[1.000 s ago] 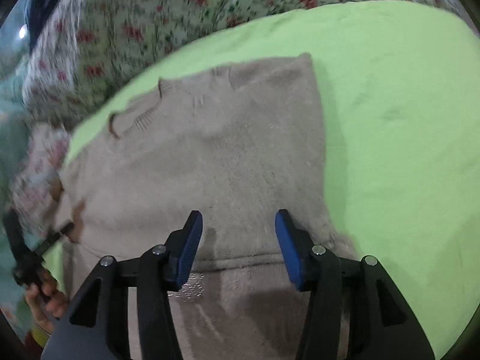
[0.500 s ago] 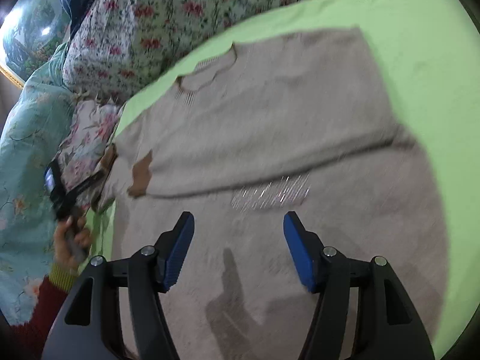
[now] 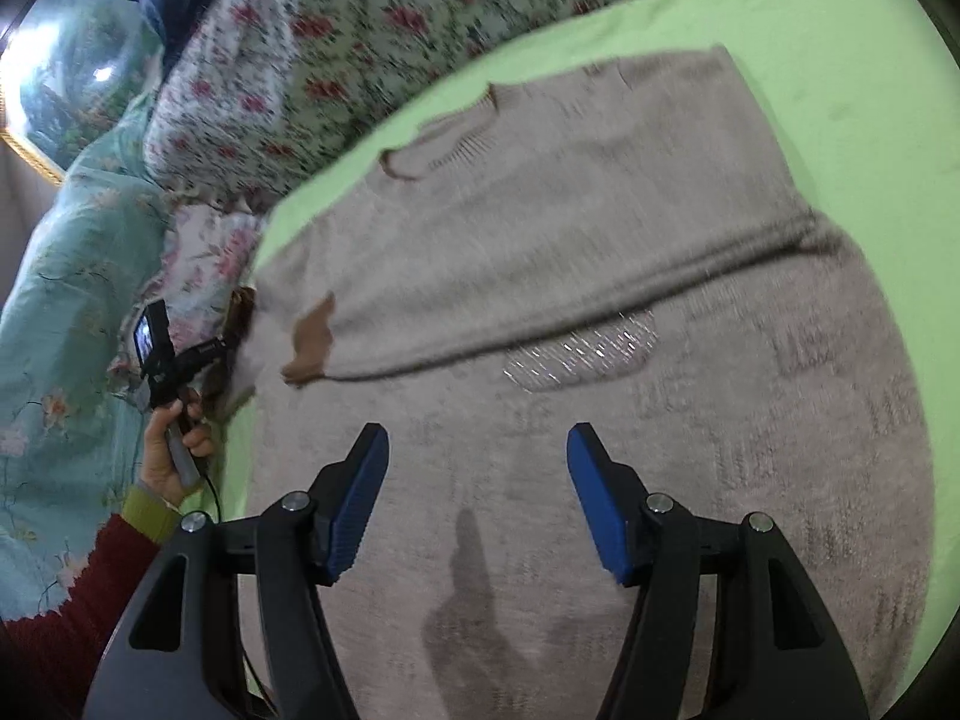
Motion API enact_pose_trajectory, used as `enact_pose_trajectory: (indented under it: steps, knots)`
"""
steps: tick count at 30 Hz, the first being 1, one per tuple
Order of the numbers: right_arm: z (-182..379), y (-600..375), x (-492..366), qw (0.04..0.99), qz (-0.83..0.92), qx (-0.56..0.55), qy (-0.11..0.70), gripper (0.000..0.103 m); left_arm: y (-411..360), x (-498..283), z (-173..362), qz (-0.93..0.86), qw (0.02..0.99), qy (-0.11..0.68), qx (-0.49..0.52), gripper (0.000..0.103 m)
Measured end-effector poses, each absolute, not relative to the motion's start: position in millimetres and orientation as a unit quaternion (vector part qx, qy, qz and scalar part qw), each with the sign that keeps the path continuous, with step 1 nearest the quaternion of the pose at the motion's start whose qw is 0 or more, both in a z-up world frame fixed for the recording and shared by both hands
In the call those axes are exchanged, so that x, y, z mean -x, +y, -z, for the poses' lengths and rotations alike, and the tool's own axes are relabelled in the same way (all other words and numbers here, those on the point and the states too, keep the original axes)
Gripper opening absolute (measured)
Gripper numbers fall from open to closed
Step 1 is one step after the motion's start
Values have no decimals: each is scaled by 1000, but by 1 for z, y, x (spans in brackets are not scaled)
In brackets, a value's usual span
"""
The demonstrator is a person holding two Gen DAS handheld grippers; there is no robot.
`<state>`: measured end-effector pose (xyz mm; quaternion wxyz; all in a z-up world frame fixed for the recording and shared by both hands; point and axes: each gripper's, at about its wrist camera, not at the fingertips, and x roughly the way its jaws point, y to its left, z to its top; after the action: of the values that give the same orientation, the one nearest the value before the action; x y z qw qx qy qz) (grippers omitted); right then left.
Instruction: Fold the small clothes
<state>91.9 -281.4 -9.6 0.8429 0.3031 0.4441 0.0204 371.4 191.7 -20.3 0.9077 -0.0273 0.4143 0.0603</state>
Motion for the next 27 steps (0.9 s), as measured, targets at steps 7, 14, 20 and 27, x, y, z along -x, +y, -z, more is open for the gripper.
enact_pose_trajectory:
  steps: [7, 14, 20, 27]
  knots:
    - [8, -279, -86, 844, -22, -303, 443, 63, 147, -326, -28, 11, 923, 375, 88, 5]
    - [14, -289, -77, 840, -15, -316, 441, 63, 13, -303, -54, 147, 918, 354, 102, 5]
    - [16, -307, -69, 840, -4, -326, 434, 63, -91, -303, -24, 211, 899, 378, 72, 6]
    - [19, -325, -67, 837, 7, -338, 430, 63, -139, -304, 34, 222, 869, 441, 45, 15]
